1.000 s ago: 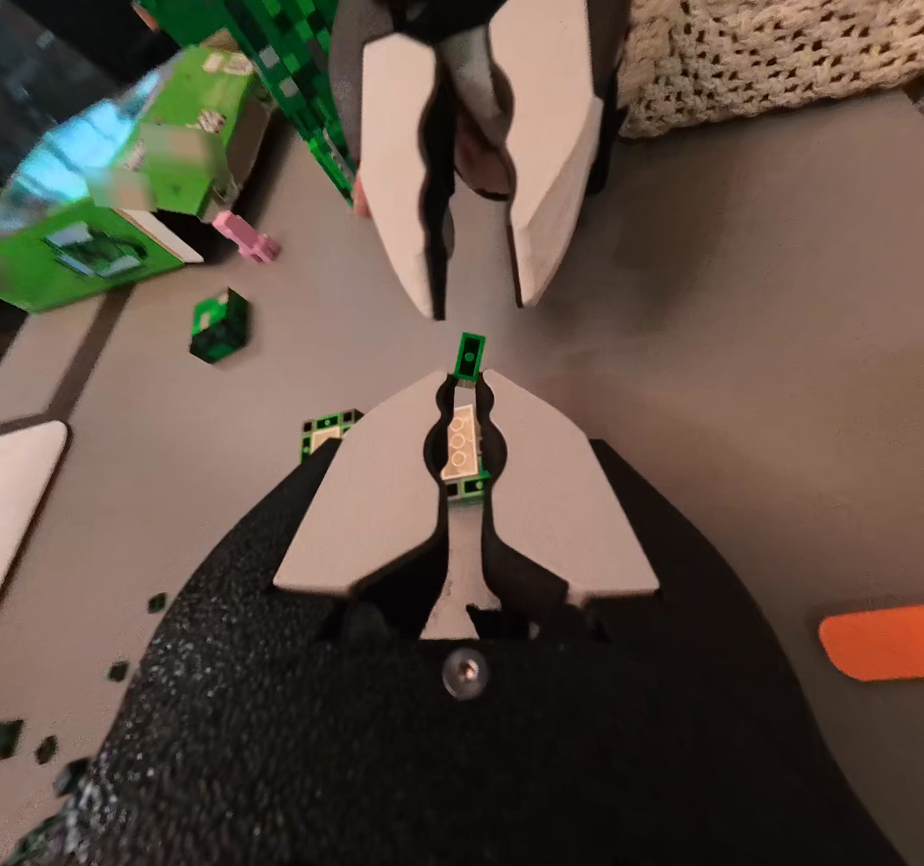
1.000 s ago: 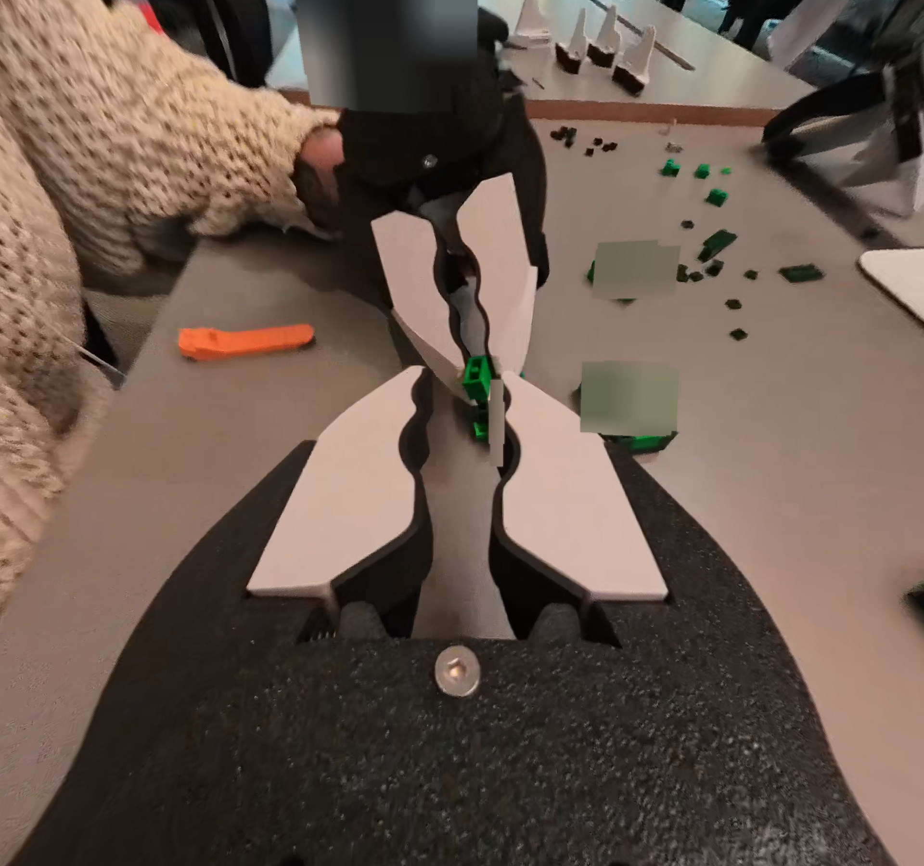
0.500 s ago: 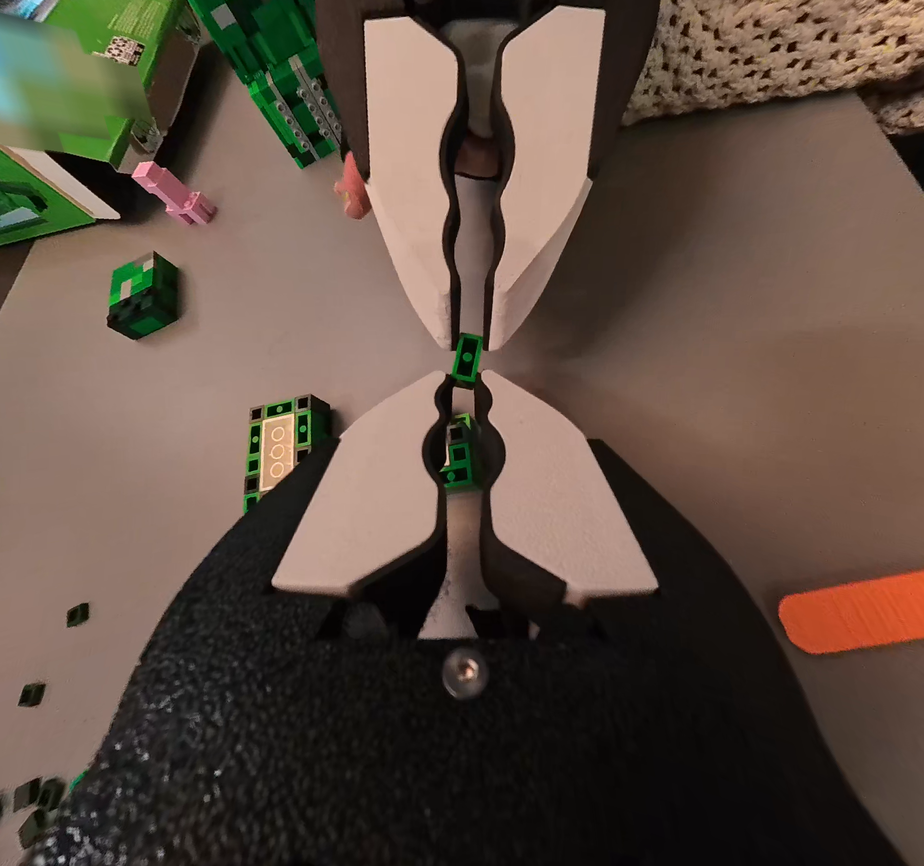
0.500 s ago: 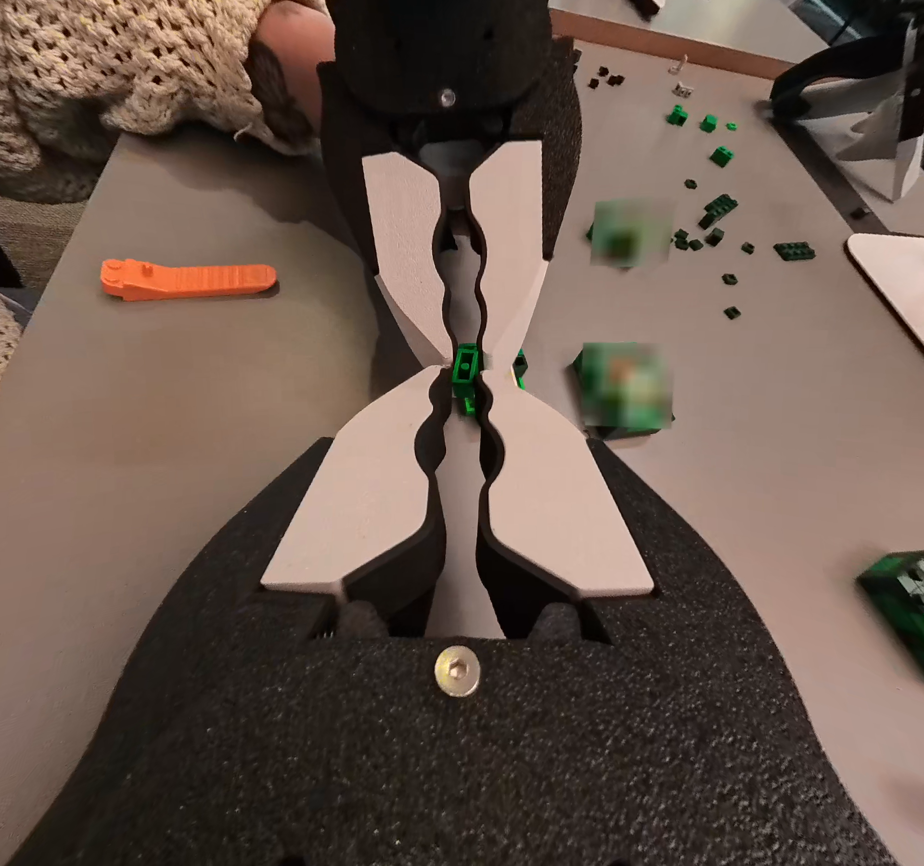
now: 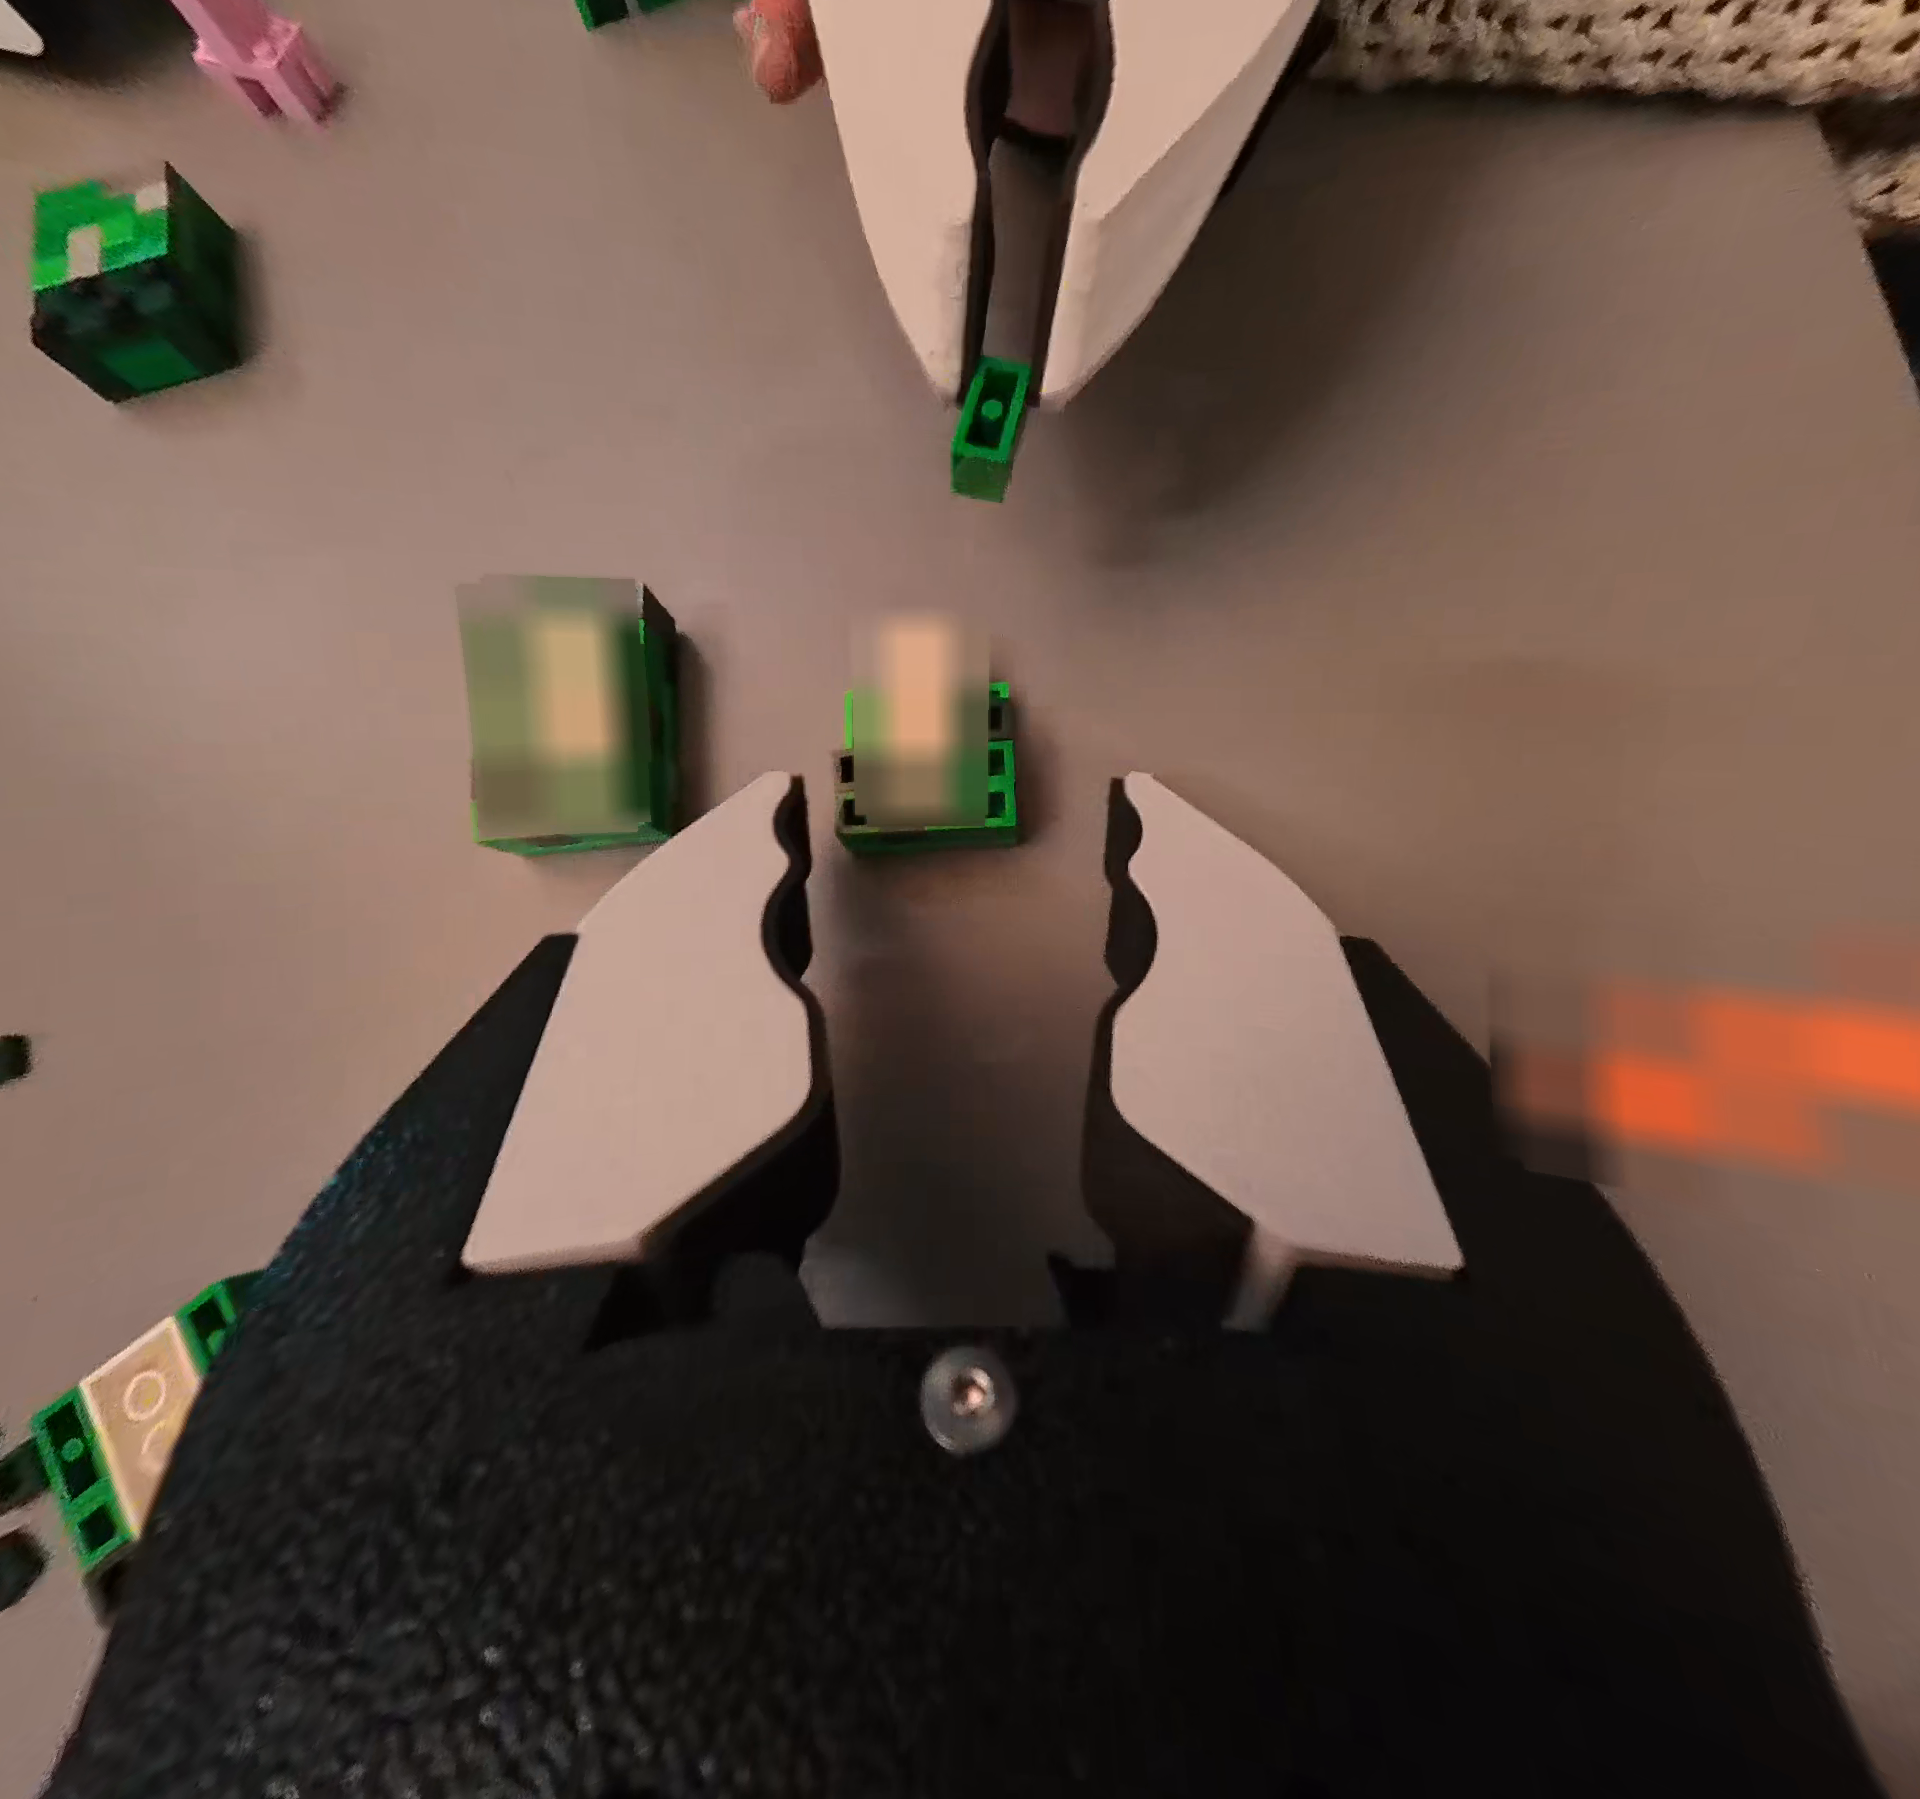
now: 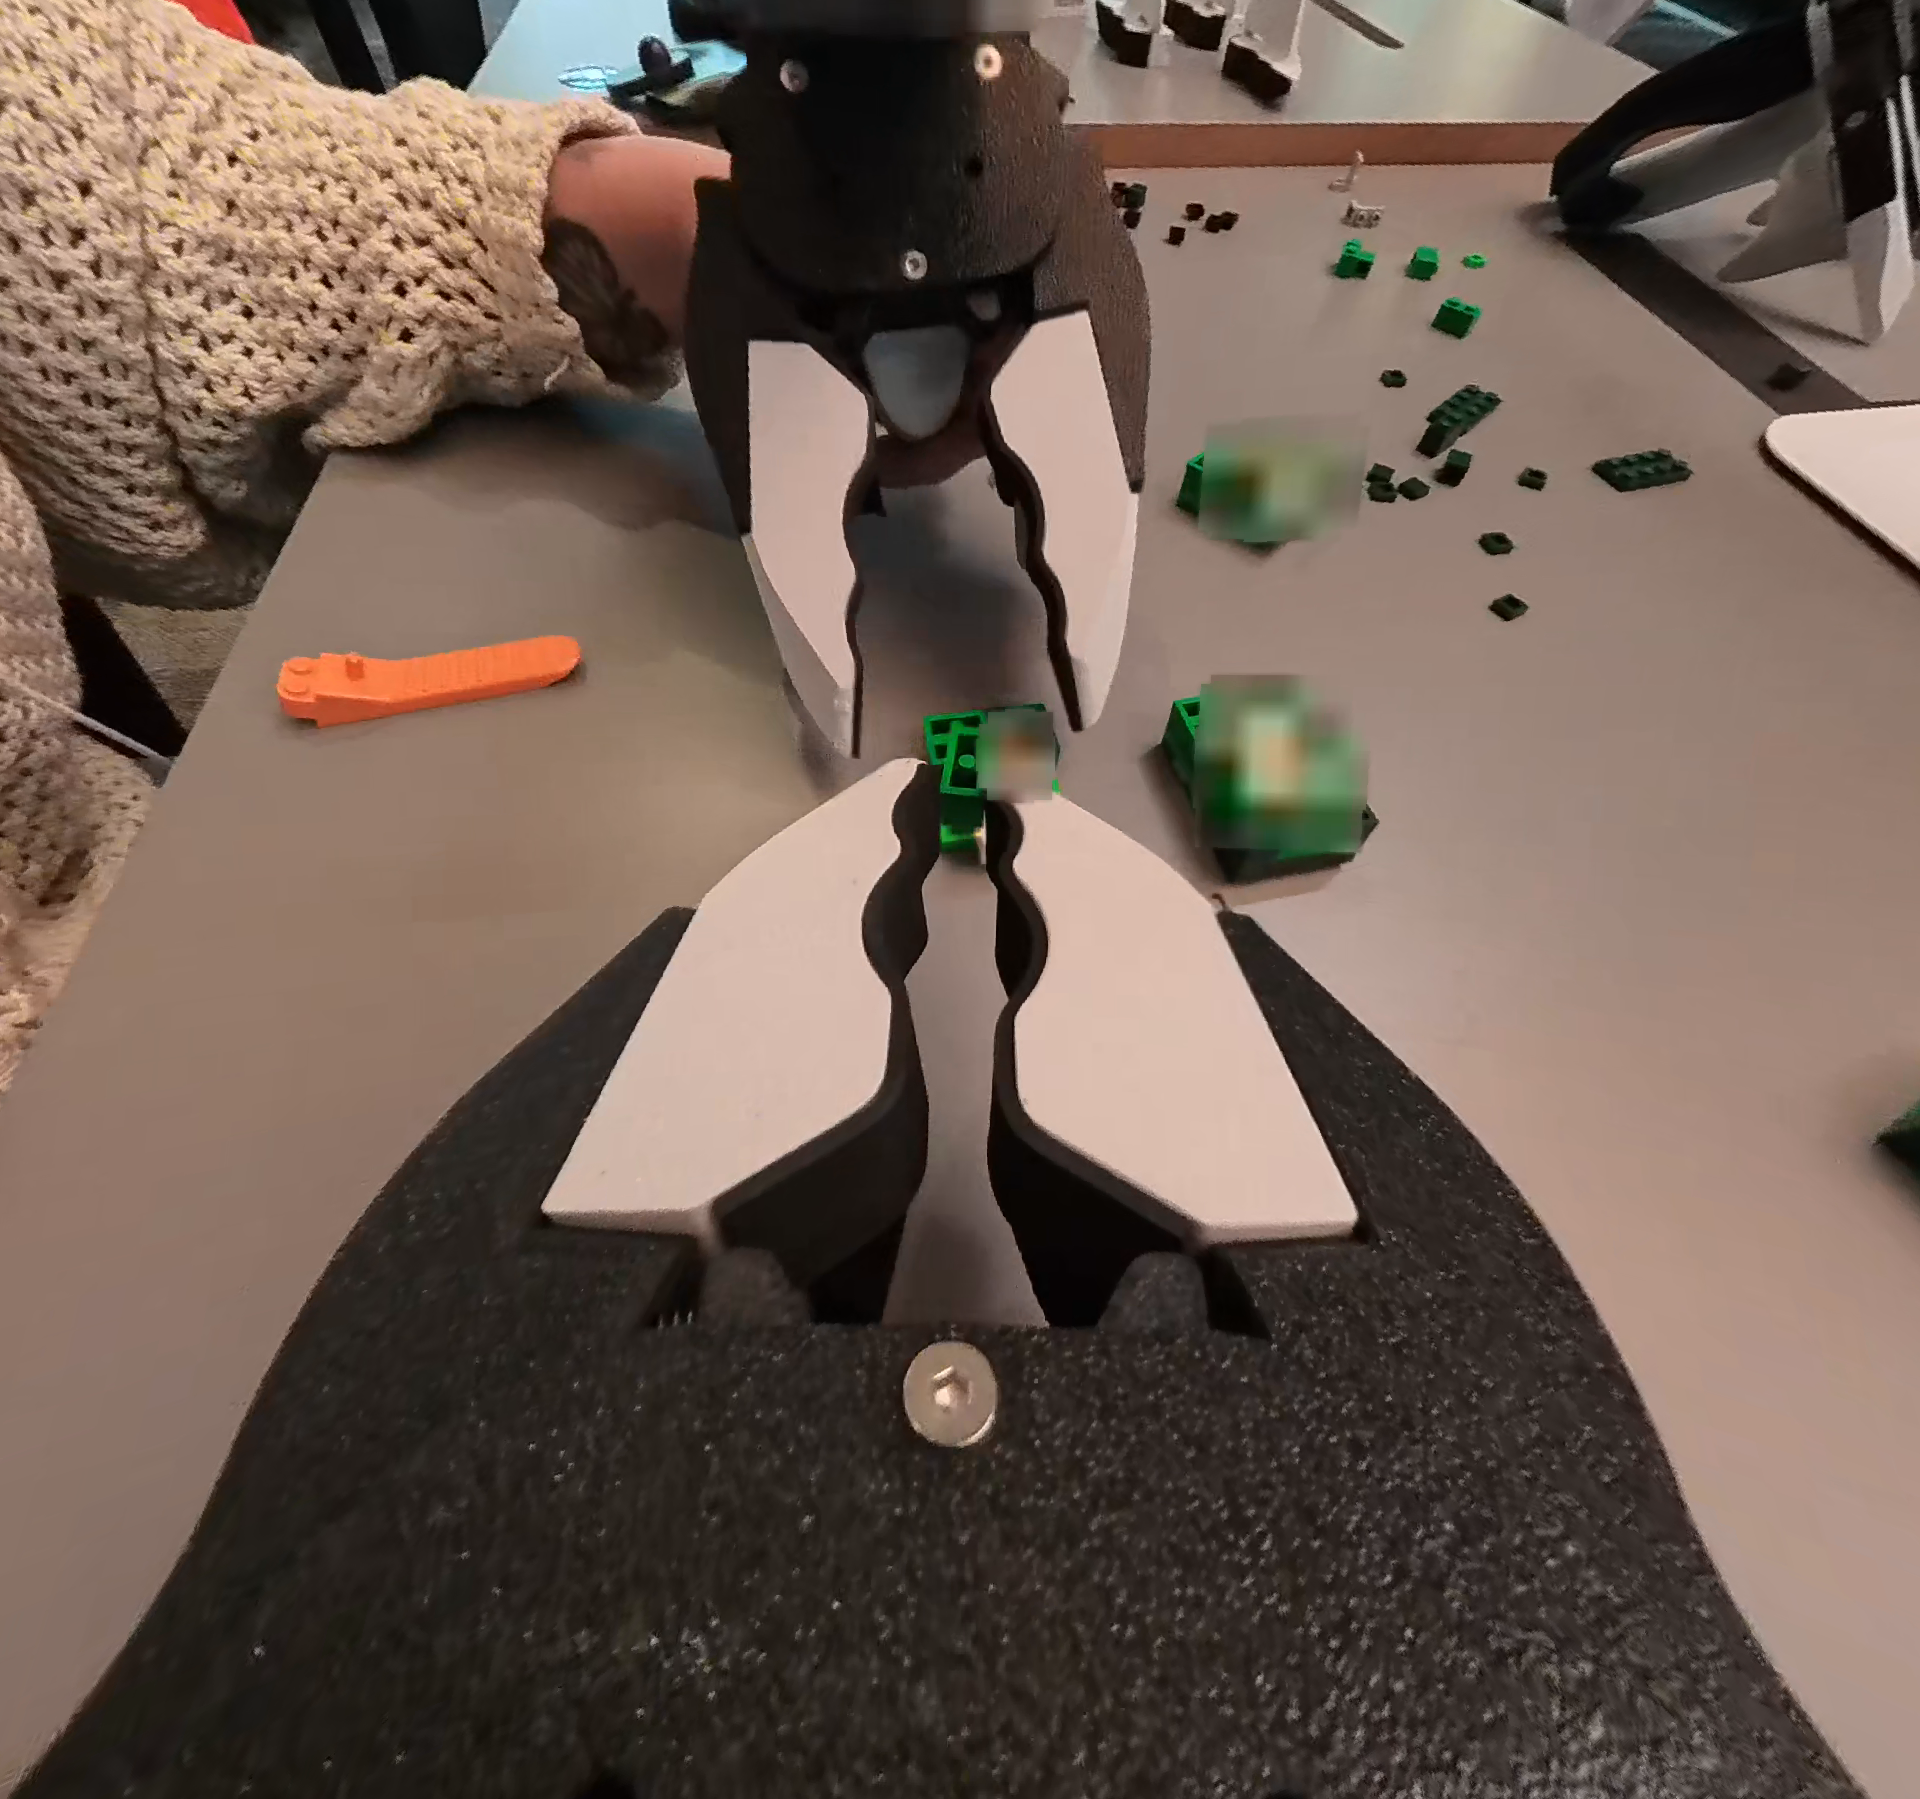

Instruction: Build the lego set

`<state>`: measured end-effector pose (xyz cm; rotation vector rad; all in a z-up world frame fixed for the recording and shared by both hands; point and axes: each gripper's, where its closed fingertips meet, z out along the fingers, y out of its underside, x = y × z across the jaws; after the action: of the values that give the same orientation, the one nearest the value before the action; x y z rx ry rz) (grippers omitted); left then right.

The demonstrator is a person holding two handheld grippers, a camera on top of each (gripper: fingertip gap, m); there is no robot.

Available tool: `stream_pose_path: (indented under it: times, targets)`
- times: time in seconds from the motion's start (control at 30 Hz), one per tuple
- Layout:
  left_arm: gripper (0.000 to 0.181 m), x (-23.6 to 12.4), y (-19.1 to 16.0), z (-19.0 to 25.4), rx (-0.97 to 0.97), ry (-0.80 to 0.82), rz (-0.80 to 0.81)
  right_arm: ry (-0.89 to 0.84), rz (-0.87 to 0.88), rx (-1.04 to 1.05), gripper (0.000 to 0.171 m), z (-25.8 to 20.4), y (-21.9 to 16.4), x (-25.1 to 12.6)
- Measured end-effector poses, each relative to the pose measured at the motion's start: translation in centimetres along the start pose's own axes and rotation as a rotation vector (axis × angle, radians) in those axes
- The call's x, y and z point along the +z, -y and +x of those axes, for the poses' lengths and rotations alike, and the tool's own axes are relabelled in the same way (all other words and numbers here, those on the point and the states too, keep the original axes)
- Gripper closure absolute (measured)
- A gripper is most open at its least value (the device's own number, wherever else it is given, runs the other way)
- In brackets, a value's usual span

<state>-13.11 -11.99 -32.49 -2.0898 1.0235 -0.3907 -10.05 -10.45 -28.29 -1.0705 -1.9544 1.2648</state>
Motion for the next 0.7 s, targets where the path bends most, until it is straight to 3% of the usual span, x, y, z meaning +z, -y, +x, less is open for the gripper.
stream_pose_path:
  times: [0.23,0.4,0.7]
  targets:
    - [0.129,0.8,-0.6,-0.4,-0.026,0.011,-0.027,0.035,-0.015,-0.023,0.163,-0.7,-0.2,0.4]
    - [0.145,1.4,-0.1,0.6,-0.013,-0.040,0.010,0.038,-0.019,-0.029,0.163,-0.7,-0.2,0.3]
    - [0.147,1.3,1.3,0.4,0.020,0.001,0.082,0.043,-0.054,-0.028,0.163,-0.6,-0.9,-0.1]
